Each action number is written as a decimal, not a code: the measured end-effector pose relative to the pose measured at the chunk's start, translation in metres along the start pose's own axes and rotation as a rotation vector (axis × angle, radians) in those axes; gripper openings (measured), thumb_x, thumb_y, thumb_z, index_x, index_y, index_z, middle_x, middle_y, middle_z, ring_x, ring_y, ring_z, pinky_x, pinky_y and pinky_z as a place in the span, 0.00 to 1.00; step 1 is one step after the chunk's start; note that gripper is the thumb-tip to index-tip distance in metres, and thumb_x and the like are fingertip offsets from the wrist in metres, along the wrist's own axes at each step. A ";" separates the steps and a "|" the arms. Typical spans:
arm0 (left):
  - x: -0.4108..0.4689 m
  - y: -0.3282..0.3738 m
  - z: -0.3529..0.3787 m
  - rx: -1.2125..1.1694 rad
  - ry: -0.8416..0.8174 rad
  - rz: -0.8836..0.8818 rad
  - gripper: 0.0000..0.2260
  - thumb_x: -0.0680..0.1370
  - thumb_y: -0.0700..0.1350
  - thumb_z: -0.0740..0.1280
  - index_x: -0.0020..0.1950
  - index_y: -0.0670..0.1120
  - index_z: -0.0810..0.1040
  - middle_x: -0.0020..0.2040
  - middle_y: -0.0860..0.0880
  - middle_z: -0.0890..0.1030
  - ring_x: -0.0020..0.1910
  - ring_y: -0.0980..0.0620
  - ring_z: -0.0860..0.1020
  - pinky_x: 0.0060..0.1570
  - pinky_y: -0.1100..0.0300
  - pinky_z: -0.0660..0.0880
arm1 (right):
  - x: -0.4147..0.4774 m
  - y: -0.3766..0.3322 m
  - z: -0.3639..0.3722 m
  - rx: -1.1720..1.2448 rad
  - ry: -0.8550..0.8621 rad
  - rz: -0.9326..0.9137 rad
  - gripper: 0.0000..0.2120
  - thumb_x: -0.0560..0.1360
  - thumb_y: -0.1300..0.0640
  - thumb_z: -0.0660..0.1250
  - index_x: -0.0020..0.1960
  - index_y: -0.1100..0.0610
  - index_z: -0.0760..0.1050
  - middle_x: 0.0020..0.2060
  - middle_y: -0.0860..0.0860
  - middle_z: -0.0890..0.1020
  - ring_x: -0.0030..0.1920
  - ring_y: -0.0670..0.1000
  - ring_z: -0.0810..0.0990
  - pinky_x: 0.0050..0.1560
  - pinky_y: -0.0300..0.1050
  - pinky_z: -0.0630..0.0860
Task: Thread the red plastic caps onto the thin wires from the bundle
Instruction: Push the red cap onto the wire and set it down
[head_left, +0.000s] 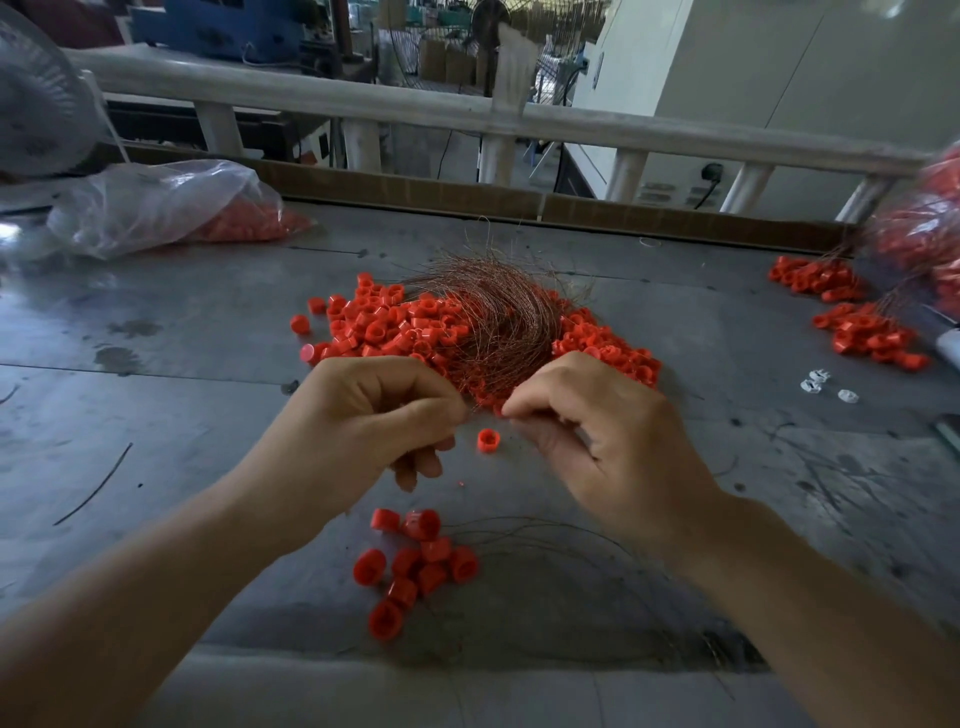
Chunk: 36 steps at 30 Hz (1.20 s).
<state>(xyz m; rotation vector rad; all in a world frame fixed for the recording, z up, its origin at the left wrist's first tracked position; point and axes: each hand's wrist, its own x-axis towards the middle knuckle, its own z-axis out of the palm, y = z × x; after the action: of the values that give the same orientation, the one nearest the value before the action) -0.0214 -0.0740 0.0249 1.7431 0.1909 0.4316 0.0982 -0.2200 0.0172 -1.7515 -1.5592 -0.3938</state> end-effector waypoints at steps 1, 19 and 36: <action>0.000 0.000 0.001 -0.010 0.002 0.006 0.06 0.62 0.48 0.72 0.37 0.49 0.83 0.31 0.48 0.82 0.28 0.55 0.79 0.28 0.67 0.75 | 0.001 0.000 -0.003 -0.006 0.034 0.005 0.02 0.70 0.66 0.67 0.41 0.63 0.79 0.37 0.52 0.78 0.38 0.44 0.74 0.40 0.33 0.72; -0.001 -0.003 0.006 0.091 0.020 0.107 0.09 0.60 0.42 0.71 0.38 0.52 0.82 0.39 0.52 0.84 0.37 0.55 0.83 0.38 0.68 0.78 | 0.003 -0.007 -0.006 0.118 0.002 0.188 0.02 0.69 0.61 0.67 0.41 0.56 0.78 0.35 0.39 0.73 0.36 0.38 0.73 0.36 0.27 0.67; -0.002 0.000 0.006 -0.101 0.000 0.057 0.13 0.58 0.39 0.70 0.40 0.50 0.83 0.39 0.50 0.84 0.38 0.55 0.83 0.38 0.69 0.77 | 0.002 -0.013 -0.008 0.148 -0.045 0.232 0.02 0.68 0.60 0.67 0.39 0.57 0.78 0.33 0.41 0.73 0.35 0.38 0.71 0.36 0.26 0.66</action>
<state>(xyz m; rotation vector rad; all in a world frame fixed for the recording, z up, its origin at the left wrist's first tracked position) -0.0212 -0.0804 0.0231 1.6520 0.1180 0.4752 0.0880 -0.2244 0.0282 -1.8101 -1.3595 -0.1223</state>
